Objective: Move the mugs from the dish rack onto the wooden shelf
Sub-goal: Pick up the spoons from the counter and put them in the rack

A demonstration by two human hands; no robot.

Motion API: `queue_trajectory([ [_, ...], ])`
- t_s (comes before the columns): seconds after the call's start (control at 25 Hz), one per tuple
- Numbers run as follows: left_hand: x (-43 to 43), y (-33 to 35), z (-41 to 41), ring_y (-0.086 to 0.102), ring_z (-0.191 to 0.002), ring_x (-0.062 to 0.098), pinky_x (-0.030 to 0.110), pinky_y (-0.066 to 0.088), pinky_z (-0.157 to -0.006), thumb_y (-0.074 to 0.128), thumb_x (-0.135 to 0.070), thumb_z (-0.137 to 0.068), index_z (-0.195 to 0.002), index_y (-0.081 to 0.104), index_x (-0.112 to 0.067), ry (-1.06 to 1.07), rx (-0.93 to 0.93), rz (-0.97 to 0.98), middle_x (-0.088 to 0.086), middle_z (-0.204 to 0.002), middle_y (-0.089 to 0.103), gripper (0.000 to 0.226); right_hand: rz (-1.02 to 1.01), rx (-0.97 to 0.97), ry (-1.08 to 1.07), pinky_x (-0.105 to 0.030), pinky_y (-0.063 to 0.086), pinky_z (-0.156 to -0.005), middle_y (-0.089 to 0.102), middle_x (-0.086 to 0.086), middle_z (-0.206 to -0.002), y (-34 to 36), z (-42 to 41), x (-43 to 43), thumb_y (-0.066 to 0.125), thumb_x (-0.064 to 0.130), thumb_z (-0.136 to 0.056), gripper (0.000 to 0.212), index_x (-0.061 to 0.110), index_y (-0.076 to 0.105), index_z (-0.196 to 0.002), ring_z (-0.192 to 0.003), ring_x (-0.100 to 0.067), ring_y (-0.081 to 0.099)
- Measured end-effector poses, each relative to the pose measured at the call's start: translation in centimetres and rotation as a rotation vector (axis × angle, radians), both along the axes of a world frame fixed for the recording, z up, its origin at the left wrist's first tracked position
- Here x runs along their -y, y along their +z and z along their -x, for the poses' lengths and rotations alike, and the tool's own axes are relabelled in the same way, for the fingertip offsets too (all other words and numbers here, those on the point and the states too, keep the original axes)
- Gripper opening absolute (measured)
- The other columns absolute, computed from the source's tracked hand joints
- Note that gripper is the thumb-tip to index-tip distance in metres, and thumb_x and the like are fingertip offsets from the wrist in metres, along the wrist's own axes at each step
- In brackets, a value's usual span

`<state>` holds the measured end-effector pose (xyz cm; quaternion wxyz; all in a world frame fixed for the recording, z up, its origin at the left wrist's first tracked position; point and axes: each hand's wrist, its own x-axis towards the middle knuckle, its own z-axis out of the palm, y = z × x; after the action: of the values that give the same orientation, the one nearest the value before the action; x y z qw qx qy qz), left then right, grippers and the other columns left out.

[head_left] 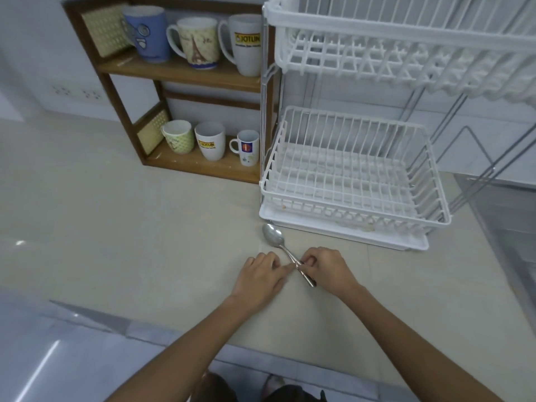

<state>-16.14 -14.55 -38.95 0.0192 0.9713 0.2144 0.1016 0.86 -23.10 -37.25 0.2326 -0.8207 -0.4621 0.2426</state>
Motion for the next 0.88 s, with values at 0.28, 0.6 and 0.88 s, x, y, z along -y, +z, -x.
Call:
queue_trajectory([
  [0.28,0.9,-0.5,-0.3,0.058,-0.06,0.019,0.029,0.049,-0.053,0.071,-0.024,-0.073,-0.105,0.069,-0.036,0.017,0.08,-0.098,-0.003,-0.074,0.062,0.034,0.069,-0.174,-0.116,-0.022,0.043,-0.059,0.06,0.007,-0.065,-0.2,-0.2,-0.4,0.073,0.022,-0.077,0.011,0.018,0.064,-0.073,-0.067,-0.015,0.059],
  [0.6,1.5,-0.4,-1.3,0.057,-0.058,0.017,0.027,0.049,-0.052,0.049,-0.01,-0.077,-0.121,0.061,-0.041,-0.022,0.114,-0.226,-0.003,-0.074,0.062,0.055,0.01,-0.338,-0.095,-0.025,0.042,-0.055,0.058,0.0,-0.065,-0.3,-2.4,0.3,0.072,0.016,-0.081,0.011,0.016,0.063,-0.074,-0.056,-0.01,0.05],
  [0.88,1.3,-0.3,-0.7,0.06,-0.061,0.02,0.028,0.048,-0.055,0.054,-0.037,-0.081,-0.087,0.07,-0.028,0.111,0.067,-0.128,-0.002,-0.076,0.062,0.02,-0.062,-0.345,-0.153,-0.021,0.042,-0.051,0.06,0.001,-0.062,-0.9,-2.4,0.6,0.076,0.016,-0.077,0.011,0.017,0.065,-0.073,-0.055,-0.01,0.053],
])
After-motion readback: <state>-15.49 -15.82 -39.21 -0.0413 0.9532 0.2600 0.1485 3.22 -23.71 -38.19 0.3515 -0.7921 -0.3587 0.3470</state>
